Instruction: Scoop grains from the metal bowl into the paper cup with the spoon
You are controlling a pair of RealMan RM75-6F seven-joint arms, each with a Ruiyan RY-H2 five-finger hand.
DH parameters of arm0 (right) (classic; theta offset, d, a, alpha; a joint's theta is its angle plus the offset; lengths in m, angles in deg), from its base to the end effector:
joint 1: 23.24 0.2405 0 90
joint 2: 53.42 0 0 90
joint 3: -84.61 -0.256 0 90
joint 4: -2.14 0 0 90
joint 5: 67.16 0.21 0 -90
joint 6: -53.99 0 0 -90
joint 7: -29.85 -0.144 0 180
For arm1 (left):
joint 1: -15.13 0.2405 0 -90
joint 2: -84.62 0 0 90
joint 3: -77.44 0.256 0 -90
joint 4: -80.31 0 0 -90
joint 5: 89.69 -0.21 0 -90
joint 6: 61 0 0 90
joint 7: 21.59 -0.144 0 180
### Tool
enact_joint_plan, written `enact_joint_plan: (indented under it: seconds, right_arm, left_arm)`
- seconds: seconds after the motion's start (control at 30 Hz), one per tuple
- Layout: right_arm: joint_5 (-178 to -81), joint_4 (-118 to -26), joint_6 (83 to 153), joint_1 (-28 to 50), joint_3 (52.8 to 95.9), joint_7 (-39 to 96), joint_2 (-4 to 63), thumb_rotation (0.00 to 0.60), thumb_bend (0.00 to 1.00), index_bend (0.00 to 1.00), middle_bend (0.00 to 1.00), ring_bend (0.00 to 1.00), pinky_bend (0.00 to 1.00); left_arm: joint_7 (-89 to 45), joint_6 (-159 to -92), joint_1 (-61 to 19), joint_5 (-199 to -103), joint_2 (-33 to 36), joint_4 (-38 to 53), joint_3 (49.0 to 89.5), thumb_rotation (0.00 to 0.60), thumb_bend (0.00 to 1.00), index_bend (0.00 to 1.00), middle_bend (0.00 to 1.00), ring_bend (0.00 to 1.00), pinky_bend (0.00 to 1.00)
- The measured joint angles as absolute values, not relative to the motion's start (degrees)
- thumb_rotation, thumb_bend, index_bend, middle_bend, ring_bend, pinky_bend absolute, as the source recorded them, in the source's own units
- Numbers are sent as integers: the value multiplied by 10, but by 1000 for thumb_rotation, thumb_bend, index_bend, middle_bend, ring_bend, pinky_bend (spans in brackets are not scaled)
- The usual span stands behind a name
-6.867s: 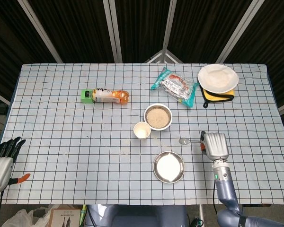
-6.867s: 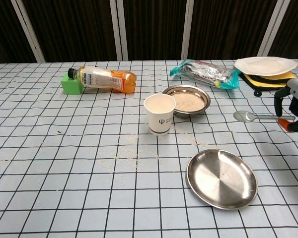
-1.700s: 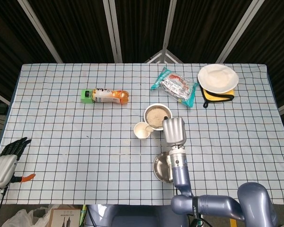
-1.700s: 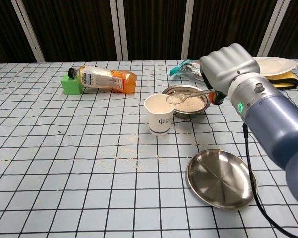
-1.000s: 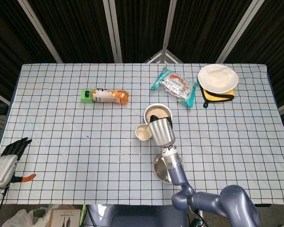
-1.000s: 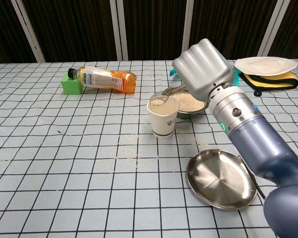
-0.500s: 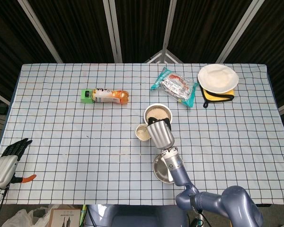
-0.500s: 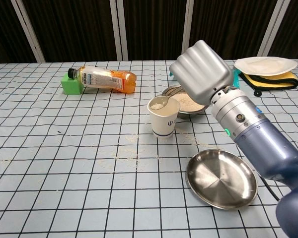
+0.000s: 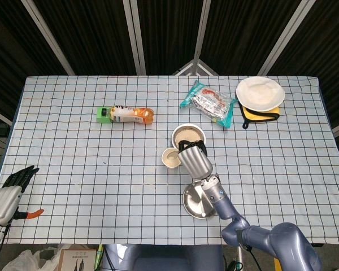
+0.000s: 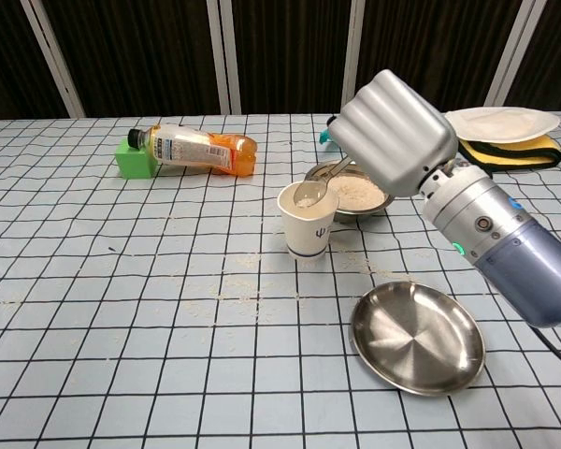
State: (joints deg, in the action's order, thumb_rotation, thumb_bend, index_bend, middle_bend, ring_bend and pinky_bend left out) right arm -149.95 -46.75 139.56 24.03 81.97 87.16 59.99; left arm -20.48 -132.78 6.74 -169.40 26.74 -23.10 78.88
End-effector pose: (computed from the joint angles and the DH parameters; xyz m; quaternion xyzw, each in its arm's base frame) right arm -0.1087 -0.3379 -0.0602 0.6913 0.1377 0.3193 0.6334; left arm -0.3014 0.1740 0.1401 -0.6091 -0.5097 -0.3207 0.5161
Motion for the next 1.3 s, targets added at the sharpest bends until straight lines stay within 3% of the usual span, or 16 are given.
enact_joint_plan:
  seconds: [0.67, 1.3]
  right_arm:
    - [-1566, -363, 1417, 202, 824, 788, 624, 600, 693, 700, 914, 982, 1000]
    - [-1588, -318, 1412, 208, 799, 770, 656, 600, 693, 700, 914, 982, 1000]
  left_arm:
    - [-214, -1327, 67, -1687, 265, -237, 787, 600, 0, 0, 0, 0, 0]
    - [-210, -1326, 65, -1685, 267, -238, 786, 600, 0, 0, 0, 0, 0]
